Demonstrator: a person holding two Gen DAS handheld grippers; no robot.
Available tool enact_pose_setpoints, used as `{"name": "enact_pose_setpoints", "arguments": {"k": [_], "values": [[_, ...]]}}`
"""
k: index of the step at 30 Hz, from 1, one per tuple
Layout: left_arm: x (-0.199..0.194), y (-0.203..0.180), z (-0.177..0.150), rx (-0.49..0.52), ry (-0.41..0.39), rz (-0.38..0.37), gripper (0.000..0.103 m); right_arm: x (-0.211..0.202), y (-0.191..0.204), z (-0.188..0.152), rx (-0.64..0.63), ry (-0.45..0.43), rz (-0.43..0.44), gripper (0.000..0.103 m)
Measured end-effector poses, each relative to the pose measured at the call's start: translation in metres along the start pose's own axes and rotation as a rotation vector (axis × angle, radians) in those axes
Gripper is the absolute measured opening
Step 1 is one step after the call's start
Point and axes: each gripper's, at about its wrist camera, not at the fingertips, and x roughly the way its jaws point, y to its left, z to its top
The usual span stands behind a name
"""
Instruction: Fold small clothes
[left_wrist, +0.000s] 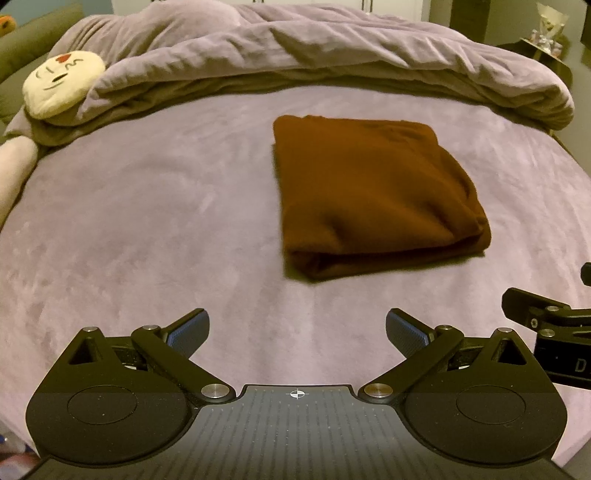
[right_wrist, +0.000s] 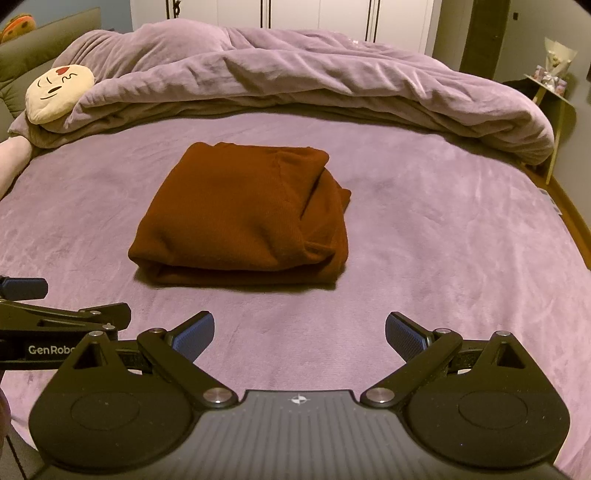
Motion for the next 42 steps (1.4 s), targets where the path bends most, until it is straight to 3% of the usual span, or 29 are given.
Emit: {"name": "enact_pose_setpoints", "arguments": {"k": [19, 31, 42], "values": [[-0.0029, -0.0007, -0.0063, 0.020, -0.045, -0.026, 0.103, -0.0001, -0.0073, -0.0024, 0.010, 0.000, -0.006, 0.099], [-0.0003, -0.0006, -0.0067, 0.028, -0.034, 0.008, 0.103, 0.0000, -0.0081, -0.0024, 0.010, 0.000, -0.012, 0.099], [-0.0039, 0.0006, -0.0096, 0.035, -0.026, -0.011, 0.103, -0.0037, -0.0059, -0.0049, 0.004, -0.005, -0.019, 0.099]]}}
